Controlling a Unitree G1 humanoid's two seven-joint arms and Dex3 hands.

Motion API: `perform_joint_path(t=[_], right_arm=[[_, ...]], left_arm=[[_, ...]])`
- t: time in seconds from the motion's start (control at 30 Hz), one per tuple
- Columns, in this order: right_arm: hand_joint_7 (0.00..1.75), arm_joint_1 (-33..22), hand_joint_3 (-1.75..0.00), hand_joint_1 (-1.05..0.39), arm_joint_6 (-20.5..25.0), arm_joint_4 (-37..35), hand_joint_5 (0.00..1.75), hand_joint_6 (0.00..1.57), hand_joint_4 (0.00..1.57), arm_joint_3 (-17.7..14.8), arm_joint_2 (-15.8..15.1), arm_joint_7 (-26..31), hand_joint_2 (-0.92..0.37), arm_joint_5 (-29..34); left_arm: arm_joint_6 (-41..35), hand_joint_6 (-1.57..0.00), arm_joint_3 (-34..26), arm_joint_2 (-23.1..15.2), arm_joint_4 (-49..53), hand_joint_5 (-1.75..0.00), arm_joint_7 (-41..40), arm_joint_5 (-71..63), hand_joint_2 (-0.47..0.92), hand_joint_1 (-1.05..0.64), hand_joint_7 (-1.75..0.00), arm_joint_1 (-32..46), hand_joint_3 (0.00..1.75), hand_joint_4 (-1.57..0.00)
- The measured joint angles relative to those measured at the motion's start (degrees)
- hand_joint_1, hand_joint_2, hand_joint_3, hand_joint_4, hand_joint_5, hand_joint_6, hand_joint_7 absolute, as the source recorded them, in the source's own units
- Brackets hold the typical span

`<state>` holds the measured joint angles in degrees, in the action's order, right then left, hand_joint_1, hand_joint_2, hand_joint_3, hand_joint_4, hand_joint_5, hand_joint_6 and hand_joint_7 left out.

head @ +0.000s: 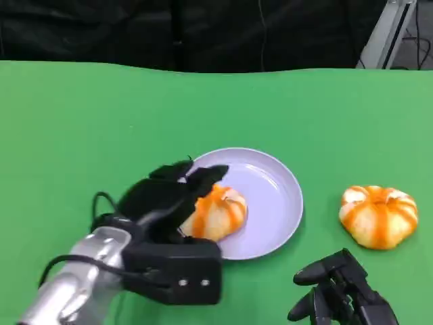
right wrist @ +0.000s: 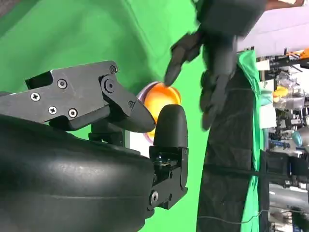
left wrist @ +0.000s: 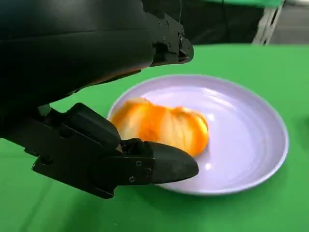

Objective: Grasp the bread from the table and place it into the plate.

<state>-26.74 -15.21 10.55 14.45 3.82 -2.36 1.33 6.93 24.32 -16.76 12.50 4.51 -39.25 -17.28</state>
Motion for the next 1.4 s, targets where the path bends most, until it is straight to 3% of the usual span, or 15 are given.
perform_joint_path(t=[0.13, 0.2, 0.3, 0.33, 0.4, 0.57, 0.63, 0.7, 0.77, 0.9, 0.93, 1.0, 1.1, 1.23, 1.4], right_arm=[[1.75, -0.03, -0.98, -0.26, -0.03, 0.02, 1.75, 0.14, 0.28, 0.15, 0.05, -0.01, -0.92, -0.07], [1.75, -0.05, -0.98, -0.26, -0.05, 0.03, 1.75, 0.14, 0.28, 0.19, 0.05, -0.02, -0.92, -0.06], [1.75, -0.09, -0.98, -0.26, -0.09, 0.05, 1.75, 0.14, 0.29, 0.23, 0.05, -0.01, -0.92, -0.05], [1.75, -0.08, -0.98, -0.25, -0.09, 0.05, 1.75, 0.14, 0.28, 0.24, 0.05, -0.01, -0.92, -0.05], [1.75, -0.12, -0.98, -0.25, -0.15, 0.14, 1.75, 0.13, 0.28, 0.36, 0.05, -0.01, -0.92, -0.02], [1.75, -0.52, -0.99, -0.25, -0.16, 0.25, 1.75, 0.13, 0.29, 0.37, 0.01, 0.07, -0.92, -0.02], [1.75, -0.3, -0.99, -0.24, -0.25, 0.25, 1.75, 0.12, 0.3, 0.3, -0.11, -0.22, -0.92, -0.08], [1.75, -0.29, -0.99, -0.26, -0.55, 0.2, 1.75, 0.13, 0.3, 0.13, -0.38, -0.55, -0.92, -0.17], [1.75, -0.3, -0.98, -0.26, -0.66, 0.09, 1.75, 0.13, 0.3, -0.04, -0.44, -0.86, -0.92, -0.47], [1.75, -0.28, -0.98, -0.26, -0.66, -0.08, 1.75, 0.13, 0.3, -0.31, -0.39, -1.28, -0.92, -1.41], [1.75, -0.26, -0.98, -0.26, -0.66, -0.09, 1.75, 0.12, 0.29, -0.31, -0.39, -1.31, -0.92, -1.42], [1.75, -0.12, -0.98, -0.26, -0.67, -0.19, 1.75, 0.12, 0.28, -0.58, -0.65, -1.39, -0.92, -1.39], [1.75, 0.06, -0.98, -0.26, -1.1, -0.27, 1.75, 0.11, 0.28, -1.03, -1.21, -1.74, -0.92, -1.28], [1.75, 0.07, -0.99, -0.26, -1.35, -0.27, 1.75, 0.11, 0.29, -1.43, -1.81, -1.97, -0.92, -1.25], [1.75, 0.06, -0.99, -0.26, -1.41, -0.27, 1.75, 0.11, 0.3, -1.54, -1.89, -2.4, -0.92, -1.28]], left_arm=[[7.43, -0.11, -5.39, -2.54, -1.31, -0.09, -0.69, 7.75, 0.92, -0.78, -0.1, 4.4, 0.49, -0.15], [11.63, -0.21, -8.18, -2.71, -1.22, -0.17, -1.58, 12.23, 0.92, -0.68, -0.14, 6.76, 0.4, -0.27], [18.52, -0.23, -11.16, -2.07, -0.05, -0.2, -2.69, 18.23, 0.92, -0.65, -0.14, 9.57, 0.38, -0.3], [19.51, -0.45, -11.53, -1.91, 0.33, -0.36, -2.88, 18.99, 0.92, -0.53, -0.21, 9.94, 0.31, -0.5], [24.18, -0.67, -14.07, -0.04, 0.81, -0.57, -4.14, 23.51, 0.92, -0.42, -0.23, 12.43, 0.28, -0.63], [35.15, -0.88, -18.53, 6.05, 3.46, -0.97, -5.66, 33.91, 0.92, -0.28, -0.38, 19.98, 0.31, -0.71], [37.0, -0.88, -19.83, 7.13, 4.54, -1.09, -5.65, 35.95, 0.92, -0.25, -0.49, 21.09, 0.33, -0.71], [38.79, -0.83, -20.5, 8.71, 4.9, -1.24, -5.65, 37.52, 0.76, -0.16, -0.84, 21.59, 0.67, -0.74], [40.67, -0.8, -21.18, 10.46, 4.98, -1.35, -5.66, 38.0, 0.65, -0.1, -1.02, 22.06, 0.94, -0.77], [42.37, -0.79, -22.48, 12.2, 6.02, -1.39, -5.66, 37.99, 0.61, -0.08, -1.09, 22.72, 1.03, -0.77], [42.52, -0.8, -22.75, 12.39, 6.24, -1.54, -5.66, 37.98, 0.57, -0.04, -1.27, 22.74, 1.14, -0.8], [42.97, -0.8, -23.1, 13.02, 6.73, -1.63, -5.62, 38.96, 0.53, -0.03, -1.4, 22.9, 1.22, -0.82], [42.92, -0.78, -23.2, 14.36, 6.91, -1.68, -4.21, 41.54, 0.53, -0.05, -1.5, 24.22, 1.21, -0.83], [40.24, -0.79, -23.18, 15.33, 6.46, -1.69, -1.27, 46.32, 0.63, -0.05, -1.5, 26.16, 0.99, -0.85], [37.19, -0.79, -23.21, 16.21, 5.31, -1.66, 1.99, 49.68, 0.64, -0.05, -1.49, 26.82, 0.93, -0.85]])
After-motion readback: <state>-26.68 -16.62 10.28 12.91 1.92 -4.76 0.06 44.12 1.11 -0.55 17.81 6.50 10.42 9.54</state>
